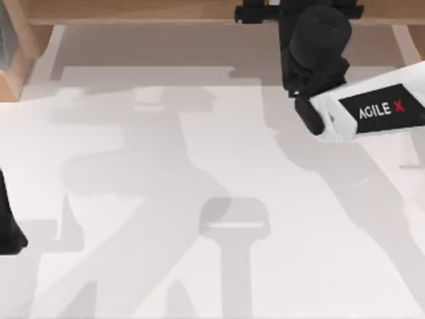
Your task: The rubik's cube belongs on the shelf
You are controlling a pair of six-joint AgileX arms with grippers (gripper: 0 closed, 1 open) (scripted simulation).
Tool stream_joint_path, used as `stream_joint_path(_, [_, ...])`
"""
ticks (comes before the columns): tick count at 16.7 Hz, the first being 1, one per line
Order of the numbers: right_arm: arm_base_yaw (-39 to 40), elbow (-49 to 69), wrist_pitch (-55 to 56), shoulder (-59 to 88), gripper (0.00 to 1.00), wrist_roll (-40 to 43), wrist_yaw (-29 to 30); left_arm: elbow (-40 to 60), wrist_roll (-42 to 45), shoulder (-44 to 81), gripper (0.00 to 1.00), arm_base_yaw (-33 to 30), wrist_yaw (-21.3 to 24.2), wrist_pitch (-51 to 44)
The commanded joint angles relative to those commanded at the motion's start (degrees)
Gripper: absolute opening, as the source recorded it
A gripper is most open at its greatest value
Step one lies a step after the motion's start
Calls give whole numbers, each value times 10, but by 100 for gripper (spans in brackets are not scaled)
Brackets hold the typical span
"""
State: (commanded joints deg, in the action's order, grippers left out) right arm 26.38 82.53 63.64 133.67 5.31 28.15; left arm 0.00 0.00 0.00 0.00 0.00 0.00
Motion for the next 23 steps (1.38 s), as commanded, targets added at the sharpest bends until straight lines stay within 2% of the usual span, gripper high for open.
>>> stream_joint_path(9, [2,0,0,0,100,0,0,0,0,0,100,0,0,0])
stream_joint_path(12, [-15,-36,16,-20,100,19,-34,0,0,0,100,0,0,0])
stream_joint_path(14, [-39,-89,38,-47,100,50,-84,0,0,0,100,0,0,0])
stream_joint_path(17, [-96,-201,82,-96,100,126,-193,0,0,0,100,0,0,0])
stream_joint_path(23, [-282,-442,179,-179,100,356,-476,0,0,0,100,0,0,0])
